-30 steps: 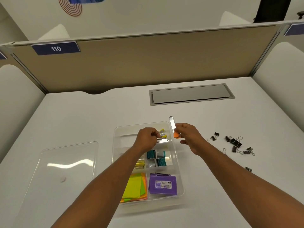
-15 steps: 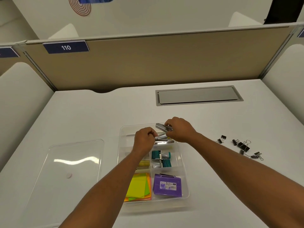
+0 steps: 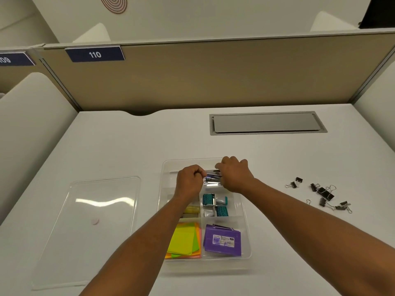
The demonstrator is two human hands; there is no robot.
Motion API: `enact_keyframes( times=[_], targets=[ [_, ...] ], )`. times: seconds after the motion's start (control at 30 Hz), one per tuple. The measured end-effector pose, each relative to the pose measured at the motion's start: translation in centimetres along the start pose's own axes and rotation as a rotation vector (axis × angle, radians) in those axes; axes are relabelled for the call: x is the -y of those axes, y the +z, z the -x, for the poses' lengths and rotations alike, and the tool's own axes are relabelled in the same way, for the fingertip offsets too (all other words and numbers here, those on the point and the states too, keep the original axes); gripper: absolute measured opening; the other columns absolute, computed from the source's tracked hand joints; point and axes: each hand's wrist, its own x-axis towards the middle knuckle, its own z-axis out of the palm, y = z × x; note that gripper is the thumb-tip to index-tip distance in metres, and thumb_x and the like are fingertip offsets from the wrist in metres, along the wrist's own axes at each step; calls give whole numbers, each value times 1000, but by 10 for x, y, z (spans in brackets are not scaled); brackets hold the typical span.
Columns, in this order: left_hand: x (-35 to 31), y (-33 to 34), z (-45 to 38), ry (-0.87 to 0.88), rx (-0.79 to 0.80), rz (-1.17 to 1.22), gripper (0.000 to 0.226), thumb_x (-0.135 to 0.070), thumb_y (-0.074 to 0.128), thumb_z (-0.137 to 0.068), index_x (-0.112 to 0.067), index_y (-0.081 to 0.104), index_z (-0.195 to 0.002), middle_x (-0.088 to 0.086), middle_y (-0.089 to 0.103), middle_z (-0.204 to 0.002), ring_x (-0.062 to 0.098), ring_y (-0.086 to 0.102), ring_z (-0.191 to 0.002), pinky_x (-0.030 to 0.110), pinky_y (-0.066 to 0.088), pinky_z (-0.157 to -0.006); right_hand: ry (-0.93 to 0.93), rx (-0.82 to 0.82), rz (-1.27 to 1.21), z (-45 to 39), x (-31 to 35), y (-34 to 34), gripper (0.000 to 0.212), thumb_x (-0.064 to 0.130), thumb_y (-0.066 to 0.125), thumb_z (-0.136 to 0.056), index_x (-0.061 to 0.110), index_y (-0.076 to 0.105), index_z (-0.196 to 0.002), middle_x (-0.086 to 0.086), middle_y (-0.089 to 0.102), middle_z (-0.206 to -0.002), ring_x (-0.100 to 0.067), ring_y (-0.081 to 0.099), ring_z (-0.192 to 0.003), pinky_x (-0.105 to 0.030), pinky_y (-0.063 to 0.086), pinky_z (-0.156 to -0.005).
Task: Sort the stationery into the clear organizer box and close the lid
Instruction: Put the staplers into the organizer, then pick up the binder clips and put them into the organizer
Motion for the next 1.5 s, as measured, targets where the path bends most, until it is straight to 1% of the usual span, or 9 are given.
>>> enact_keyframes(
  times=[0.23, 0.47, 0.6, 0.7, 0.8, 0.93, 1.1, 1.3, 1.5],
  targets=[
    [-9, 6, 3, 14, -11, -5, 35, 3, 47, -87, -21, 69, -73, -6, 68, -76, 9, 61, -72, 13, 45, -62, 109, -130, -257, 25, -11, -3, 37, 28, 55, -90, 28, 57, -127, -1, 57, -126, -22, 50, -113, -44, 40, -91],
    [-29, 24, 15, 78, 36, 8, 34, 0, 48, -84, -21, 71, -71, -13, 67, -70, 6, 58, -61, 21, 47, -56, 201, -204, -481, 67, -29, 0, 32, 29, 55, -92, 26, 60, -123, 1, 58, -122, -19, 52, -111, -40, 43, -92],
    [-35, 39, 27, 117, 48, 21, 31, -2, 48, -86, -25, 66, -74, -13, 67, -79, 4, 59, -71, 19, 45, -63, 301, -326, -759, 99, -37, 8, 25, 24, 59, -91, 25, 64, -115, 3, 61, -108, -12, 59, -95, -25, 47, -81],
    [-41, 52, 35, 153, 67, 48, 32, -2, 48, -85, -26, 65, -74, -8, 69, -86, 7, 61, -81, 25, 50, -72, 403, -360, -881, 128, -45, 19, 21, 21, 58, -88, 29, 65, -106, 8, 61, -99, -5, 58, -85, -21, 45, -76],
    [-51, 67, 41, 193, 111, 49, 34, -1, 46, -83, -27, 65, -72, -9, 67, -83, 10, 60, -75, 28, 49, -67, 501, -355, -921, 154, -58, 27, 21, 19, 58, -87, 30, 66, -103, 10, 62, -97, -2, 58, -83, -22, 45, -77],
    [-70, 96, 48, 239, 185, 32, 32, -2, 47, -83, -26, 66, -76, -12, 63, -78, 6, 54, -61, 19, 38, -56, 626, -361, -933, 180, -86, 31, 23, 19, 57, -86, 29, 67, -104, 10, 61, -98, -2, 59, -81, -23, 43, -75],
    [-90, 133, 58, 283, 257, 33, 30, -2, 48, -81, -24, 67, -76, -13, 65, -80, 3, 53, -65, 17, 37, -60, 737, -395, -909, 203, -123, 36, 23, 18, 57, -85, 27, 68, -101, 8, 63, -97, -1, 58, -78, -17, 39, -68],
    [-103, 173, 67, 286, 304, 68, 28, -5, 47, -79, -24, 67, -76, -14, 67, -80, 1, 55, -65, 16, 40, -63, 844, -404, -835, 235, -165, 49, 21, 16, 58, -84, 22, 69, -101, 4, 66, -100, -11, 60, -85, -26, 44, -78],
    [-116, 212, 71, 258, 358, 27, 27, -6, 47, -81, -25, 67, -80, -15, 67, -84, 1, 57, -67, 20, 43, -64, 916, -389, -800, 257, -204, 57, 26, 17, 57, -84, 21, 67, -107, 2, 64, -96, -14, 59, -87, -29, 43, -75]
  ],
)
